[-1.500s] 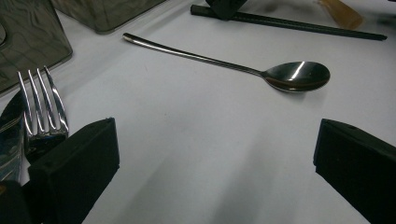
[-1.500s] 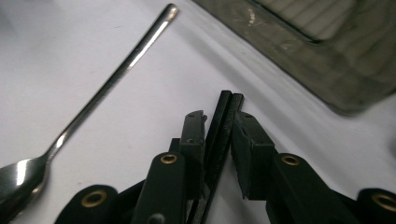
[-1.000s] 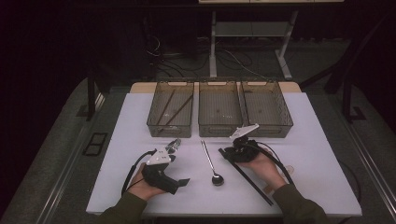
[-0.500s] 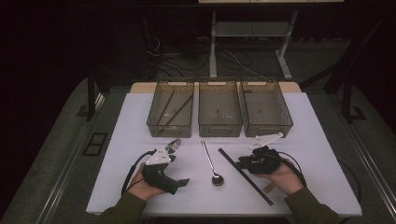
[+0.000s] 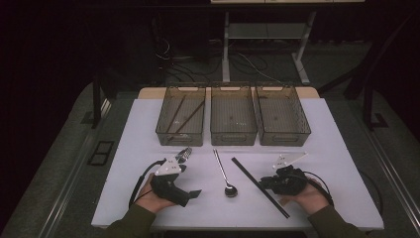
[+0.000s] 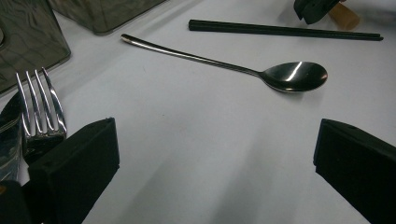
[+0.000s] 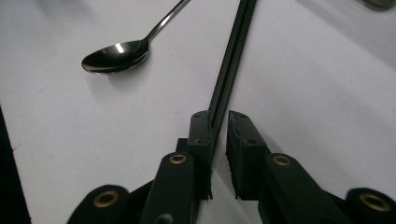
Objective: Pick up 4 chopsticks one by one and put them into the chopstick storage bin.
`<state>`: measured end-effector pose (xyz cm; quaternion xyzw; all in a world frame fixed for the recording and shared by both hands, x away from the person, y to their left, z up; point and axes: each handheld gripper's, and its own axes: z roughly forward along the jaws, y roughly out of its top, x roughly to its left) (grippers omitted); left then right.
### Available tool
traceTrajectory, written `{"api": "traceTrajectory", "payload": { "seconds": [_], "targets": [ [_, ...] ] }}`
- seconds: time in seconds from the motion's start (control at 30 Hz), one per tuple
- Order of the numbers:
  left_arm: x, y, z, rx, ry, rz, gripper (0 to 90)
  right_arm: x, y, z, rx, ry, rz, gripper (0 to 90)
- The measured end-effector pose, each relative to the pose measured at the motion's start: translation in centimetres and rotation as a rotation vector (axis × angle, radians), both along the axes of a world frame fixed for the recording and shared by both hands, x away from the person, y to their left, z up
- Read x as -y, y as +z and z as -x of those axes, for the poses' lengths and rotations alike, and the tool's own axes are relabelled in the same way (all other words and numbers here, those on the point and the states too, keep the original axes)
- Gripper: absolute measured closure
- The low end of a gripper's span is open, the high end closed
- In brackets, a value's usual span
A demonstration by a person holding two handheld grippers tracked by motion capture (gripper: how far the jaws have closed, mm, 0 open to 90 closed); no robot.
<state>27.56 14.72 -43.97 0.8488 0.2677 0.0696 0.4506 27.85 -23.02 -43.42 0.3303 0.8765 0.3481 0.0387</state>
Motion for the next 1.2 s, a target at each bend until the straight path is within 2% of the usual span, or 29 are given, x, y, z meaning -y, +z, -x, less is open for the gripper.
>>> {"api": "traceTrajectory", "payload": {
  "seconds": [0.33, 0.67, 0.87, 1.07, 1.2],
  "targets": [
    [0.0, 0.0, 0.0, 0.002, -0.001, 0.001, 0.0, -0.4, -0.5, 0.0, -0.013, 0.009, 0.033, 82.6],
    [0.0, 0.0, 0.0, 0.001, -0.004, -0.004, 0.0, -0.7, -0.8, 0.1, 0.005, 0.001, 0.054, 82.8],
    [0.1, 0.0, 0.0, 0.001, -0.006, -0.009, 0.0, -0.9, -0.8, 0.5, 0.016, -0.035, 0.063, 84.2],
    [0.1, 0.0, 0.0, 0.003, -0.006, -0.007, 0.0, -1.1, -0.8, 0.6, 0.007, -0.071, 0.065, 85.3],
    [0.1, 0.0, 0.0, 0.002, -0.006, -0.007, 0.0, -1.2, -0.8, 0.7, 0.013, -0.078, 0.071, 85.7]
  ]
}}
